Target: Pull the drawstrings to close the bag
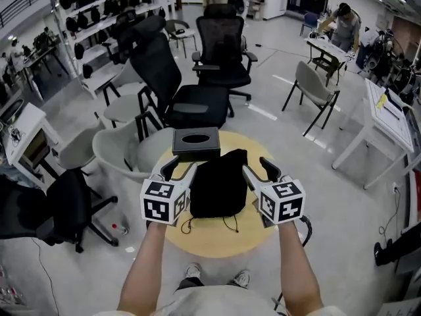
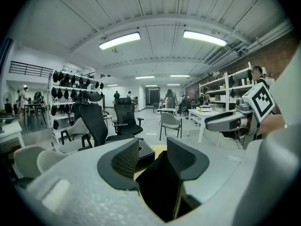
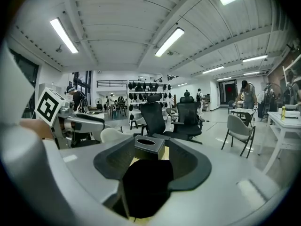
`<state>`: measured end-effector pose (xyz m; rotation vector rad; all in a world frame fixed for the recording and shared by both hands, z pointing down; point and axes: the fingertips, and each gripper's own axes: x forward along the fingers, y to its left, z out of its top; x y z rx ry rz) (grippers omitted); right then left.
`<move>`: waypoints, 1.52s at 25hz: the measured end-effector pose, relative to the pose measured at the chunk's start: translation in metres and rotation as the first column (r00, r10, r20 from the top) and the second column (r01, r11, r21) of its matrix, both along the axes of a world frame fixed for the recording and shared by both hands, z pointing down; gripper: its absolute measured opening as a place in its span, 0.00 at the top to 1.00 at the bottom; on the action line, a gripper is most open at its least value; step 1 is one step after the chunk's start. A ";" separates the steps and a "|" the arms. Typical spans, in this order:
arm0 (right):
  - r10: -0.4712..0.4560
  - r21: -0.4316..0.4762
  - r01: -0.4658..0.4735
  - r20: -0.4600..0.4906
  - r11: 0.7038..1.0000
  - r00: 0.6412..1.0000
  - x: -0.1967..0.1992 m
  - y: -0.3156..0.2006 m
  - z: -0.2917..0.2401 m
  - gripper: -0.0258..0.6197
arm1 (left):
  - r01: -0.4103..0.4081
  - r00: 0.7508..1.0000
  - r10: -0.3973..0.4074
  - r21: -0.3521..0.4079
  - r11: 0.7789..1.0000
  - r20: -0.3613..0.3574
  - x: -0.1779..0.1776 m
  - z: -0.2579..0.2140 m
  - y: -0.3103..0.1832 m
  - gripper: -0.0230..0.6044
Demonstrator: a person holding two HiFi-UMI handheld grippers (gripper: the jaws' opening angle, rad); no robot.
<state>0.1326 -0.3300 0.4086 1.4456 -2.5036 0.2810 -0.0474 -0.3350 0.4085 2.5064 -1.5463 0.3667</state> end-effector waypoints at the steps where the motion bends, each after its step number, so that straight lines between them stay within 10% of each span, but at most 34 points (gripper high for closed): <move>1: -0.007 -0.009 0.007 -0.006 1.000 1.000 -0.002 0.000 0.005 0.61 | -0.006 1.000 0.006 -0.008 1.000 0.004 0.000 0.004 0.000 0.66; 16: -0.046 -0.192 0.033 -0.060 0.981 0.997 -0.012 0.024 0.100 0.60 | -0.130 0.990 0.139 -0.198 0.972 0.037 0.015 0.102 0.028 0.63; 38: -0.040 -0.438 0.000 -0.080 0.899 0.996 -0.024 0.077 0.221 0.59 | -0.250 0.943 0.327 -0.514 0.821 0.063 -0.001 0.236 0.094 0.59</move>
